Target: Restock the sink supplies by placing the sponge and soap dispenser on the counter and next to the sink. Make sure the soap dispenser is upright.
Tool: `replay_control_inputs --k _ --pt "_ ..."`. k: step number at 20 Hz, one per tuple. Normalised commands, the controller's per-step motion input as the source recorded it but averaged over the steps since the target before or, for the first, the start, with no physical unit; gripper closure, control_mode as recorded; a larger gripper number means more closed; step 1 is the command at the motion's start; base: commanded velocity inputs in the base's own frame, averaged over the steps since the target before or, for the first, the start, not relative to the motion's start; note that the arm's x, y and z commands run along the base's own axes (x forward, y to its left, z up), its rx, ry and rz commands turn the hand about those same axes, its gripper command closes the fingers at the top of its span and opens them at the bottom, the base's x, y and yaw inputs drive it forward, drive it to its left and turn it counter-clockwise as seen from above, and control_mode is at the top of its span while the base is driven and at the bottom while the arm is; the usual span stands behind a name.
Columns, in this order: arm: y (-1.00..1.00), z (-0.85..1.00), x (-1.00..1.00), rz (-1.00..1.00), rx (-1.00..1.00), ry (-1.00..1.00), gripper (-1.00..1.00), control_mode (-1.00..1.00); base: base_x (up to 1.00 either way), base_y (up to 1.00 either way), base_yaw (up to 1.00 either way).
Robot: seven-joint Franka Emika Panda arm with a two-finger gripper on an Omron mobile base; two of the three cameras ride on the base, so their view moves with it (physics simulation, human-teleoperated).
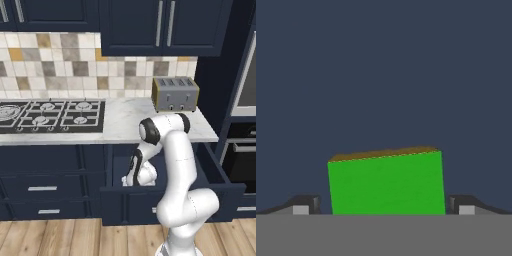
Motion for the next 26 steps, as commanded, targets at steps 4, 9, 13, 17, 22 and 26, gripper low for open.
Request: replay_control_inputs --k 4,9,13,17,22,26 --pt "-0.16 -0.22 0.0 0.0 0.03 0.0 -1.0 -1.0 0.0 0.0 0.0" --pt "-0.04 -0.33 0.0 0.0 0.0 0.0 1.0 -1.0 0.0 0.0 0.0" --pt "0.0 -0.35 0.0 0.0 0.0 0.0 1.0 -1.0 0.0 0.0 0.0" --pt "0.0 -0.22 0.0 0.0 0.0 0.02 1.0 -1.0 0.0 0.0 0.0" --pt "0.01 0.0 0.0 0.0 0.0 0.02 1.0 -1.0 0.0 0.0 0.0" --pt "0.0 0.0 0.0 0.0 0.0 0.01 1.0 -1.0 0.0 0.0 0.0"
